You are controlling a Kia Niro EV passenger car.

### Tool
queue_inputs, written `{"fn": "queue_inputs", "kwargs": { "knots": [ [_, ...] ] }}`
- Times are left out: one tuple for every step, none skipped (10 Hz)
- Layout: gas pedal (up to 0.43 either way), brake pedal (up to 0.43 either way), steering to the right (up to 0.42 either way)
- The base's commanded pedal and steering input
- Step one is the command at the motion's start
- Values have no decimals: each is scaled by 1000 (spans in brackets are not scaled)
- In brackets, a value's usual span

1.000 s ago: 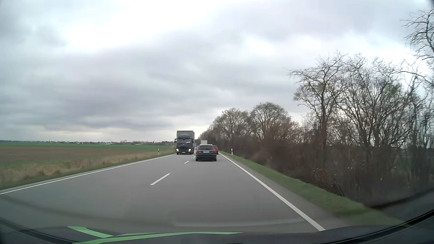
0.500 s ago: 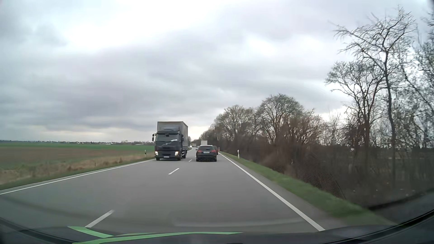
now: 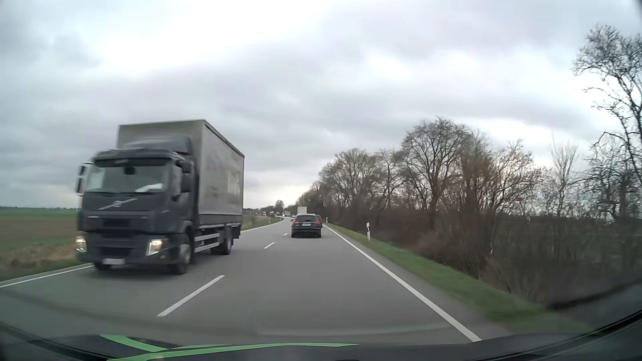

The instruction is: Follow the waypoints while adhering to traffic rules and regulations

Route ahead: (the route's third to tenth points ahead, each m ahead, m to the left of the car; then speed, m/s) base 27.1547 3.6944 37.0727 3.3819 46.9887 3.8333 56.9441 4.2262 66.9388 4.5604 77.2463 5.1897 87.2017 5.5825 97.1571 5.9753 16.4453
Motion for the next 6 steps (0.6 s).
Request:
{"fn": "queue_inputs", "kwargs": {
  "knots": [
    [177,0,-2],
    [177,0,-2],
    [177,0,-2],
    [177,0,-1],
    [177,0,-2],
    [177,0,-2]
  ]
}}
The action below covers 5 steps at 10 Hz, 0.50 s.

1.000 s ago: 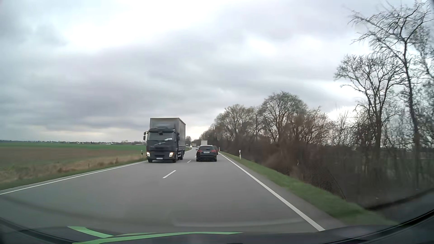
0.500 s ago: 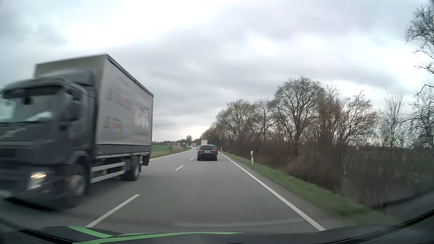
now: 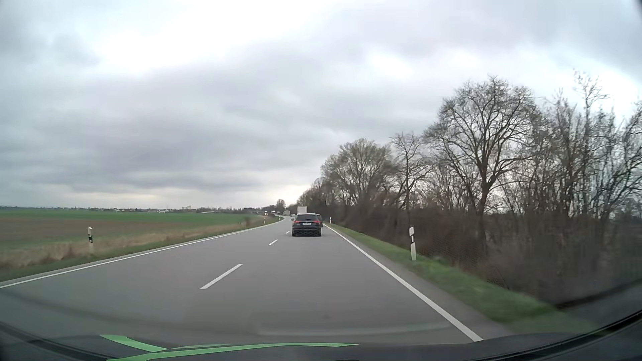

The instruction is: Follow the waypoints while adhering to traffic rules and regulations

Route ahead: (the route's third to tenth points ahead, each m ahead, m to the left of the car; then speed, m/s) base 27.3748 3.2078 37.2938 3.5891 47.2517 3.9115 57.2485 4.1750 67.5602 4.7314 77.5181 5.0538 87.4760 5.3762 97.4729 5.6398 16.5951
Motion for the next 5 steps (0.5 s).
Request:
{"fn": "queue_inputs", "kwargs": {
  "knots": [
    [177,0,-1],
    [177,0,-1],
    [177,0,-2],
    [177,0,-2],
    [177,0,-1]
  ]
}}
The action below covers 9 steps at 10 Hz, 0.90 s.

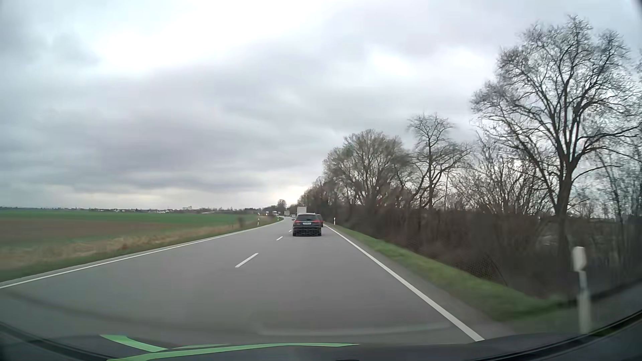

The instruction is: Follow the waypoints while adhering to traffic rules and regulations

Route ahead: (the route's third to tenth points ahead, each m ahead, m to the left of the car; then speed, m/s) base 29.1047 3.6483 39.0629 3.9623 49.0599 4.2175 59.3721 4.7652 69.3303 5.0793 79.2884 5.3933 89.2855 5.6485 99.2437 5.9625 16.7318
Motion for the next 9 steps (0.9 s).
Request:
{"fn": "queue_inputs", "kwargs": {
  "knots": [
    [177,0,-1],
    [177,0,-1],
    [177,0,-2],
    [177,0,-1],
    [189,0,-2],
    [189,0,-2],
    [189,0,-1],
    [189,0,-1],
    [189,0,-1]
  ]
}}
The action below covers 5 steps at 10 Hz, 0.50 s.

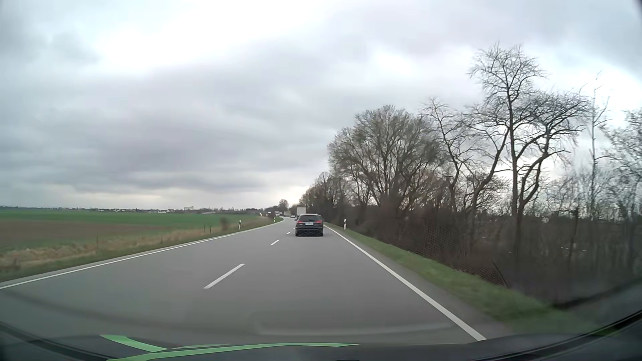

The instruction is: Follow the waypoints while adhering to traffic rules and regulations

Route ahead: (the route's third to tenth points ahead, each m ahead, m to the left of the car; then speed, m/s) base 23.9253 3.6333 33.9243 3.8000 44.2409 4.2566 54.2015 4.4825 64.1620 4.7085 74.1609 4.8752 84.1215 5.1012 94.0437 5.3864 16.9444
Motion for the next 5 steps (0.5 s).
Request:
{"fn": "queue_inputs", "kwargs": {
  "knots": [
    [189,0,-1],
    [189,0,-1],
    [189,0,-1],
    [189,0,-1],
    [189,0,-2]
  ]
}}
